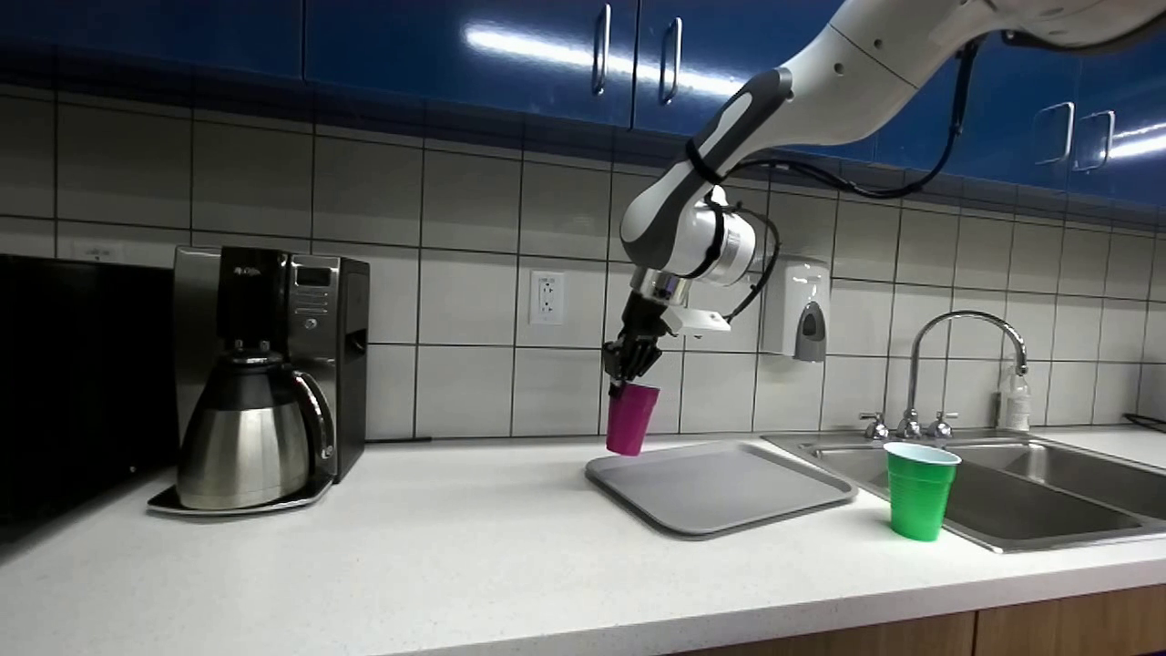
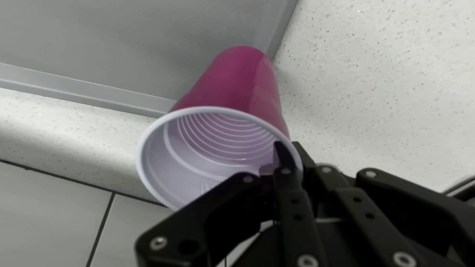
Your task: Remove the purple cup from the grey tray and put them on the counter
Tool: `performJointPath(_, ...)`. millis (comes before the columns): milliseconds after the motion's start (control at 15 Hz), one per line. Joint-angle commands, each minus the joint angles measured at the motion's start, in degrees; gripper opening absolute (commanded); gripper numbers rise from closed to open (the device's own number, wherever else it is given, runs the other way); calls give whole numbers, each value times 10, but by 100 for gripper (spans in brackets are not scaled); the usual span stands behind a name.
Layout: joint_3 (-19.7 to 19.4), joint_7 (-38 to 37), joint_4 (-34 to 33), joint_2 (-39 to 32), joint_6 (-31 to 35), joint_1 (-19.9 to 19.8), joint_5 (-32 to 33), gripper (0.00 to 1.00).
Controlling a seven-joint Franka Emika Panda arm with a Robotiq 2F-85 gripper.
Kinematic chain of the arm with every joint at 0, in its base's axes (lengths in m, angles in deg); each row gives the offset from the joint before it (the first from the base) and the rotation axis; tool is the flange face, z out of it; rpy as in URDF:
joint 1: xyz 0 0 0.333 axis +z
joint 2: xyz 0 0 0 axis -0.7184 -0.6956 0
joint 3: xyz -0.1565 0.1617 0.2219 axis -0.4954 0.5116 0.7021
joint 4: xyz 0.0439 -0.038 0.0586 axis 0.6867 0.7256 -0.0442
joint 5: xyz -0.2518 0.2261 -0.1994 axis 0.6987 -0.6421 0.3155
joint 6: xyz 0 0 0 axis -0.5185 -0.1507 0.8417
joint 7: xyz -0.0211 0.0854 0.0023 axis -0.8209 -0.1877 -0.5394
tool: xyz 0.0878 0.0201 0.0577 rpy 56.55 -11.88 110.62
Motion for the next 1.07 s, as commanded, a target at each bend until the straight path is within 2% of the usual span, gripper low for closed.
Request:
performJointPath(0,13,27,13,14,-2,3,-5,1)
performJointPath(1000,37,67,24,-7,-6,47,15,1)
